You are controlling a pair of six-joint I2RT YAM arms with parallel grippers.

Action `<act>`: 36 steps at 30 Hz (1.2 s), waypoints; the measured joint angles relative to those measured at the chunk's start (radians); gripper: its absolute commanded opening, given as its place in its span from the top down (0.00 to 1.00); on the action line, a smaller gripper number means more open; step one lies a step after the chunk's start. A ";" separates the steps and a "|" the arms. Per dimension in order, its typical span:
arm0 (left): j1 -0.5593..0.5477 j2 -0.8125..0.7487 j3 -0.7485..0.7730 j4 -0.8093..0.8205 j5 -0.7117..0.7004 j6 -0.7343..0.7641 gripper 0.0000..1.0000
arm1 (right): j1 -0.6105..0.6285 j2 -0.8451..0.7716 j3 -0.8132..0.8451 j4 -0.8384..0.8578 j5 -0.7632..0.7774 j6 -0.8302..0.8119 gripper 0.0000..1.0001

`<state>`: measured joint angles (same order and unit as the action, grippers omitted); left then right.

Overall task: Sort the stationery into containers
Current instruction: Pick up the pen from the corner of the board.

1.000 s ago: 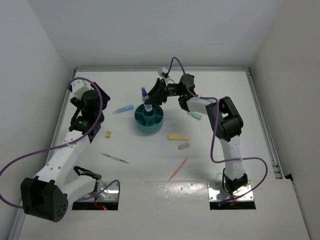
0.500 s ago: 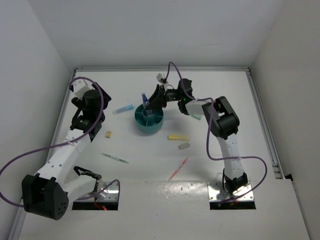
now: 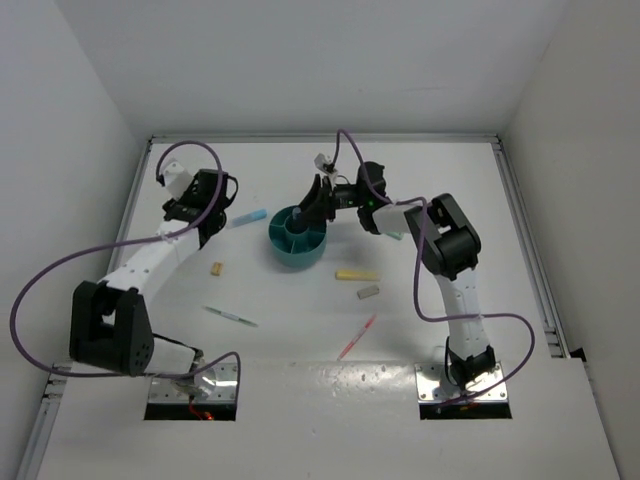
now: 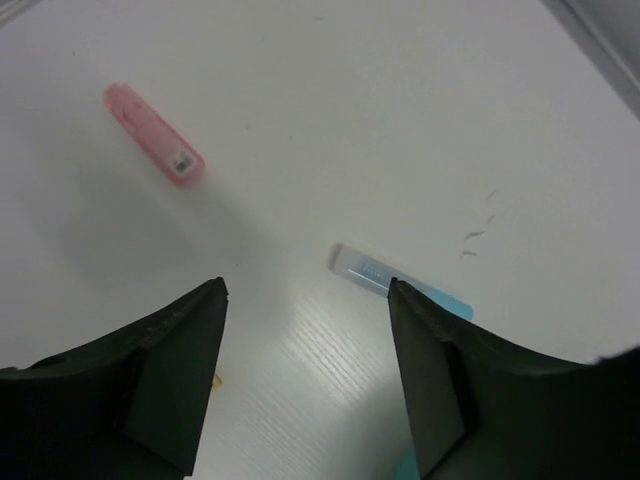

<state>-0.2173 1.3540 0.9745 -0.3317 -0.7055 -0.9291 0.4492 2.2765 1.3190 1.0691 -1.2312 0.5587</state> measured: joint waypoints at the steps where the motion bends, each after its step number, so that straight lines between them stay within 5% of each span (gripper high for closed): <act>1: 0.000 0.030 0.020 -0.028 -0.003 -0.024 0.33 | 0.000 -0.006 -0.005 -0.009 0.000 -0.007 0.57; 10: 0.005 0.069 0.042 -0.154 -0.042 -0.146 0.35 | -0.002 -0.067 -0.055 -0.093 0.001 -0.091 0.57; 13: 0.023 0.007 0.015 -0.163 -0.056 -0.187 0.26 | -0.006 -0.110 -0.057 -0.150 0.010 -0.107 0.59; 14: 0.031 -0.010 0.009 -0.173 -0.062 -0.207 0.26 | -0.007 -0.131 -0.052 -0.195 0.019 -0.119 0.62; 16: 0.056 -0.033 0.002 -0.206 -0.075 -0.248 0.26 | -0.010 -0.174 0.007 -0.381 0.049 -0.208 0.92; 18: 0.087 -0.034 0.000 -0.233 -0.077 -0.283 0.26 | -0.006 -0.195 0.150 -0.744 0.173 -0.359 1.00; 20: 0.128 -0.024 -0.010 -0.252 -0.068 -0.308 0.27 | -0.005 -0.206 0.296 -0.917 0.265 -0.460 0.88; 21: 0.156 -0.009 -0.012 -0.262 -0.058 -0.314 0.27 | -0.005 -0.230 0.335 -1.017 0.319 -0.515 0.55; 25: 0.291 0.106 -0.004 -0.263 0.003 -0.311 0.27 | -0.014 -0.394 0.301 -1.284 0.448 -0.661 0.11; 31: 0.392 0.295 0.058 -0.221 0.103 -0.277 0.30 | -0.018 -0.652 0.028 -1.435 0.529 -0.779 0.27; 36: 0.404 0.354 0.122 -0.185 0.153 -0.256 0.30 | -0.019 -0.696 -0.054 -1.514 0.522 -0.826 0.29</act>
<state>0.1871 1.7081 1.0969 -0.5167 -0.5526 -1.1854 0.4305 1.5806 1.2648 -0.4450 -0.7094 -0.2676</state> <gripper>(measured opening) 0.705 0.712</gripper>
